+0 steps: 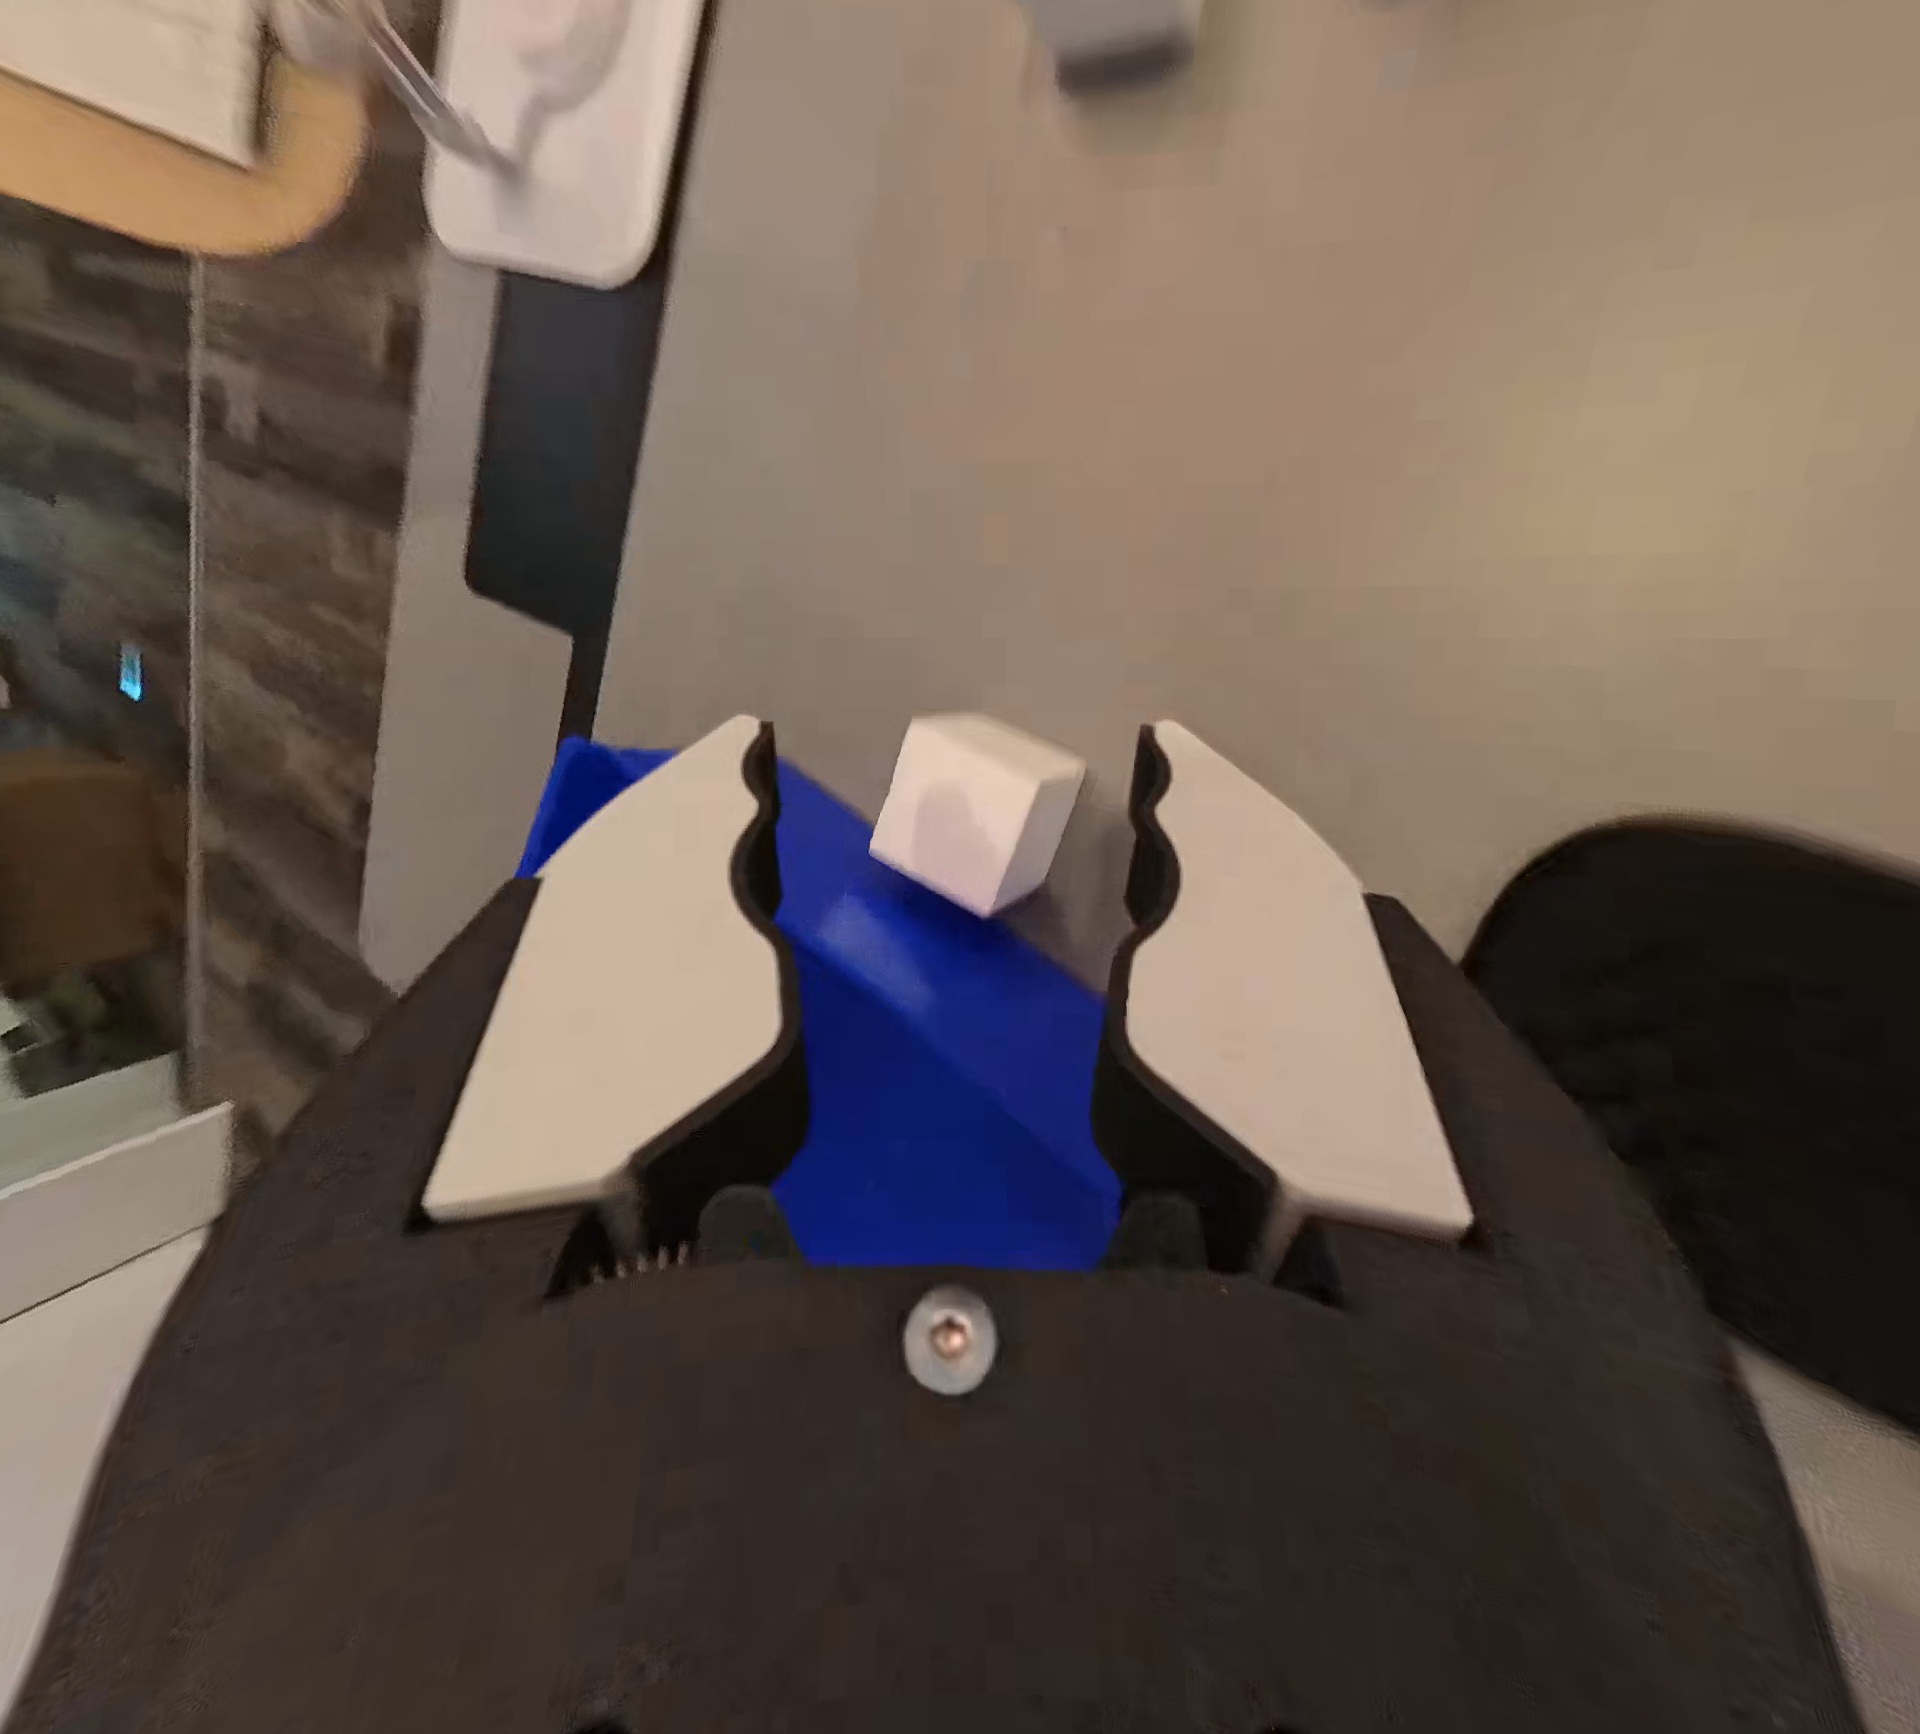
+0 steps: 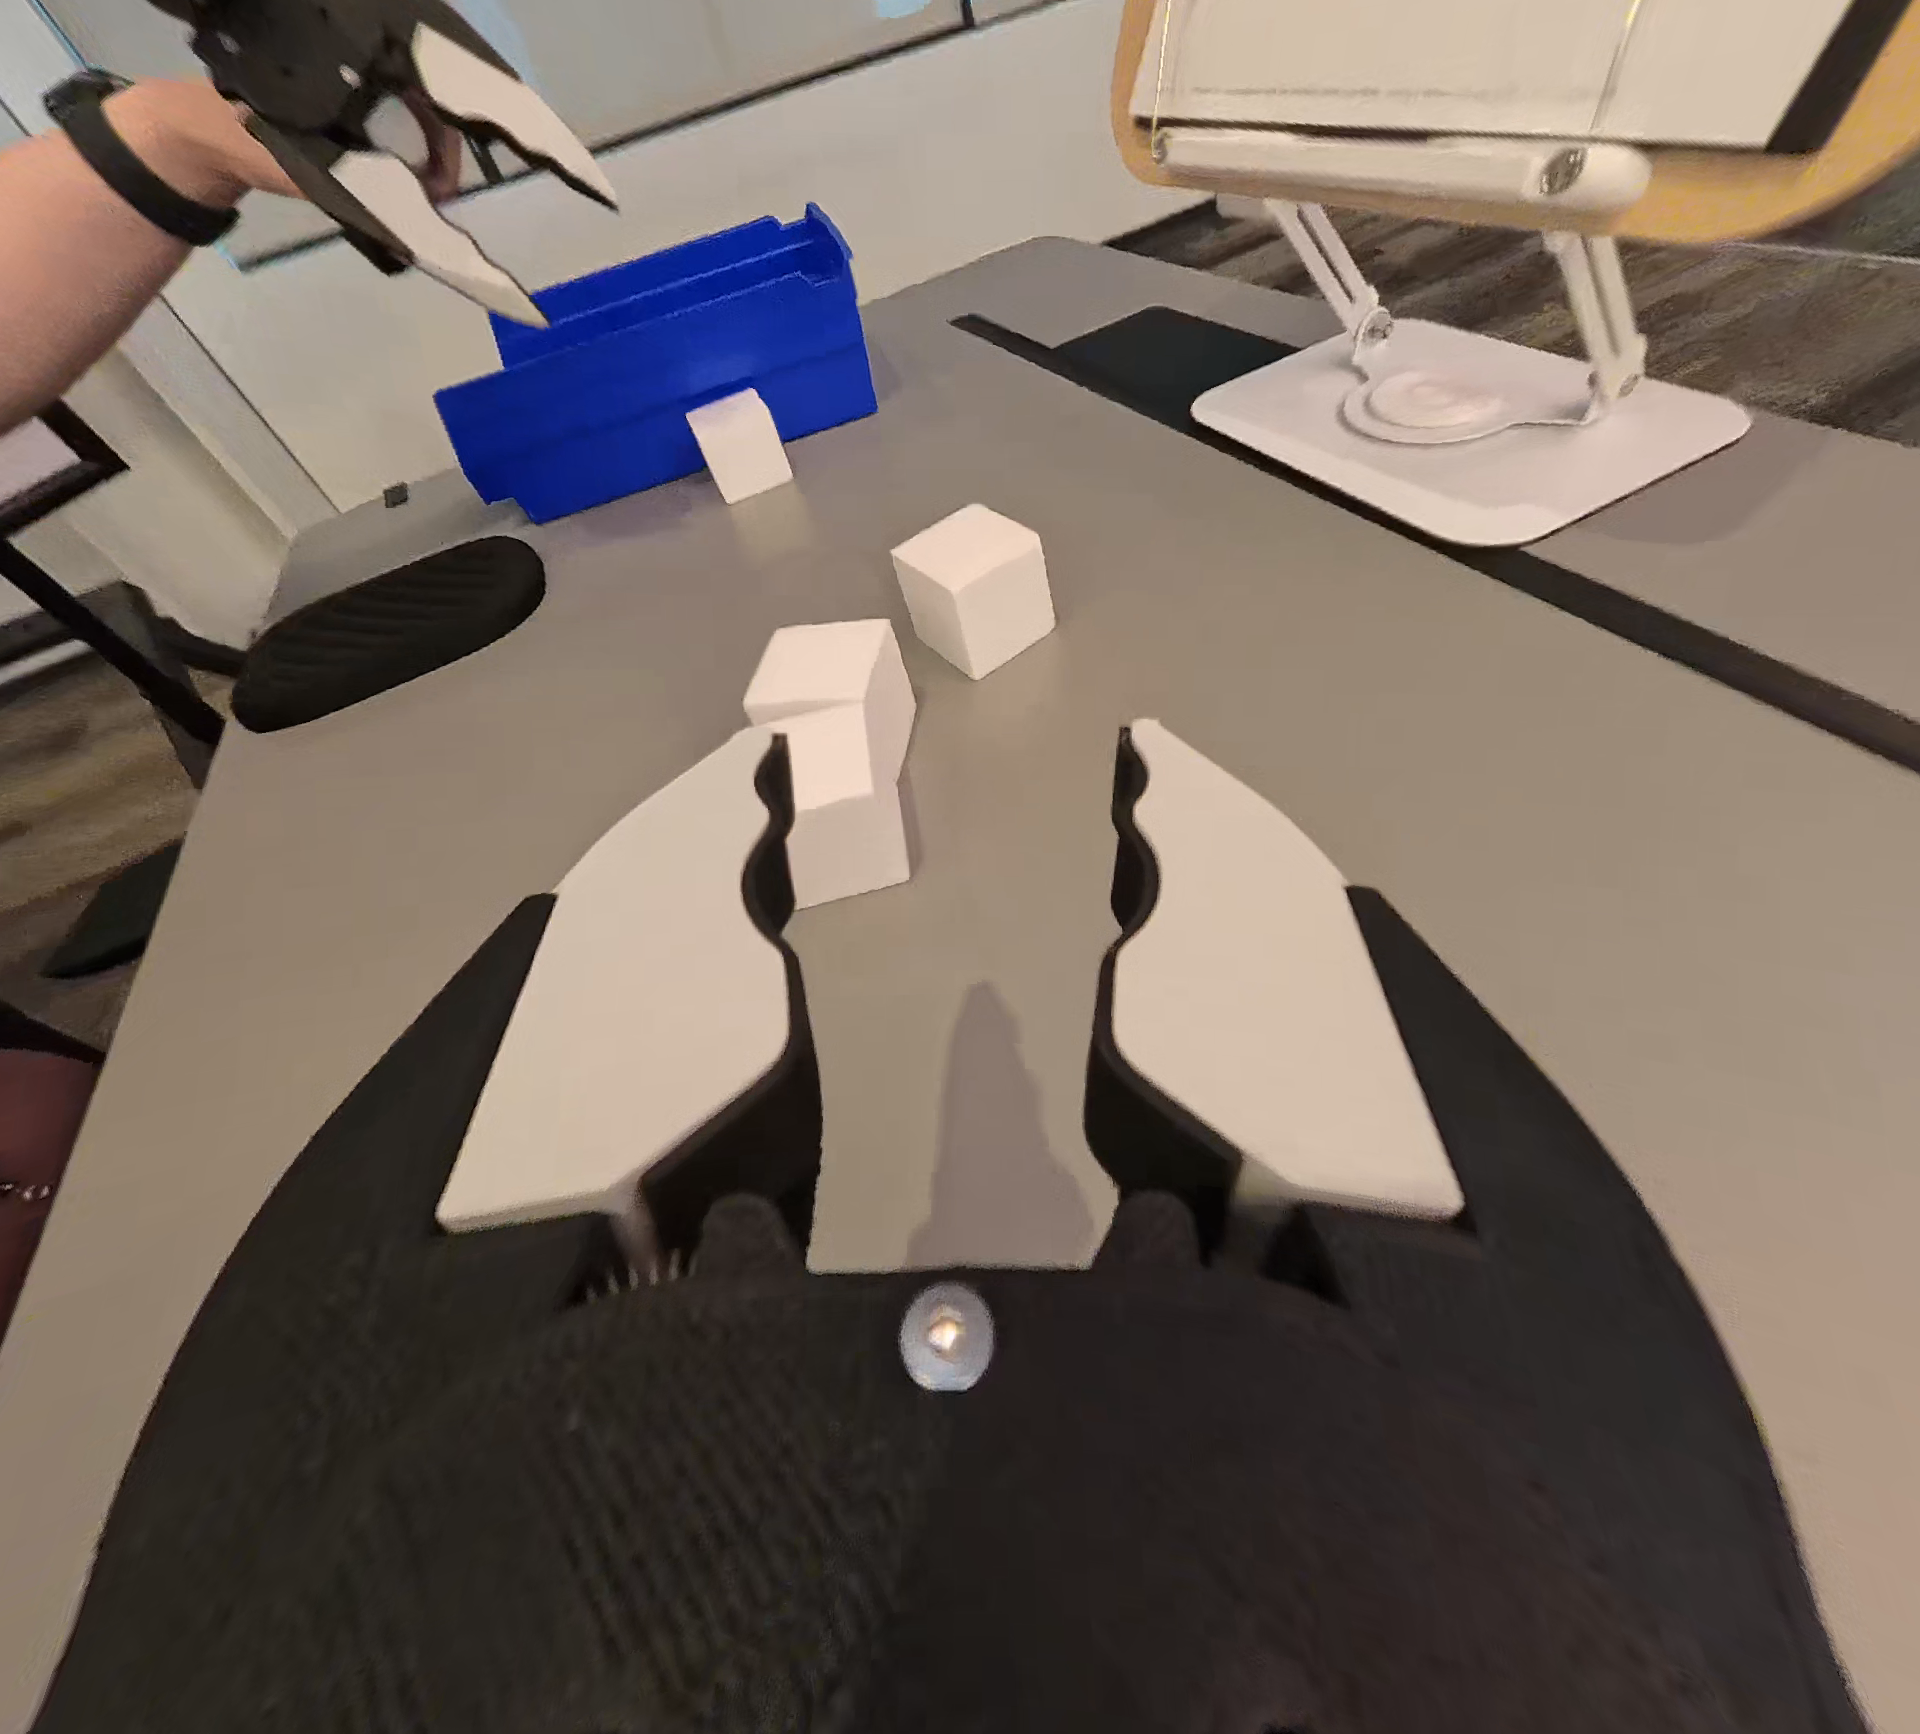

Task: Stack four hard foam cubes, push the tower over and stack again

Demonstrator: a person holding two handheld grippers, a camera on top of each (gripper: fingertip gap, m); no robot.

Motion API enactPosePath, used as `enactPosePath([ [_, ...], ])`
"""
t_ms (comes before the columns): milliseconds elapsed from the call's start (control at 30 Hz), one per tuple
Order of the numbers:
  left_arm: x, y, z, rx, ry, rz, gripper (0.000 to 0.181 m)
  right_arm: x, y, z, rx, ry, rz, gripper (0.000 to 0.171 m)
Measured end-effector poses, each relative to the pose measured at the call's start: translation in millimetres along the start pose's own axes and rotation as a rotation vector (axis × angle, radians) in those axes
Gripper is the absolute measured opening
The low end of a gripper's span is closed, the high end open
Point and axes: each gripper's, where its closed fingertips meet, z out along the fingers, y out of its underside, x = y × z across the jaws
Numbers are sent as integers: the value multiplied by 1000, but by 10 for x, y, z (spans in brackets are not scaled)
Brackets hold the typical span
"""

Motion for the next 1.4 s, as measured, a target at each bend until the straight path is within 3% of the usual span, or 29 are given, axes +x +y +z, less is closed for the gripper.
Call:
enactPosePath([
  [133, 29, 370, 411, -224, 57, 133, 63, -10, 170, 2, 19, 9, -21, 55],
  [233, 95, 555, 693, -360, 118, 201, 62, -169, 47, 3, 73, -4, -139, 57],
  [367, 58, 714, 918, -493, 142, 281, 67, -255, -91, -31, 159, -50, -85, 57],
  [533, 33, 852, 996, -568, 181, 303, 70, -277, -160, -85, 200, -67, -73, 57],
  [767, 70, 889, 1142, -624, 164, 386, 64, -266, 10, 30, 115, -84, -44, 57],
  [933, 64, 424, 1115, -432, 116, 290, 63, -196, 241, 212, -19, -22, -41, 58],
  [1133, -37, -779, 999, 154, 7, -71, 63, -379, 625, 742, -265, 38, -176, 79],
  [1233, -65, -1287, 940, 413, -22, -238, 63, -398, 742, 902, -333, 77, -231, 82],
  [1300, -2, -1527, 952, 522, 22, -300, 63, -415, 810, 939, -360, 66, -220, 83],
  [1400, 121, -1724, 1101, 557, 90, -337, 63, -390, 895, 989, -377, 65, -198, 83],
])
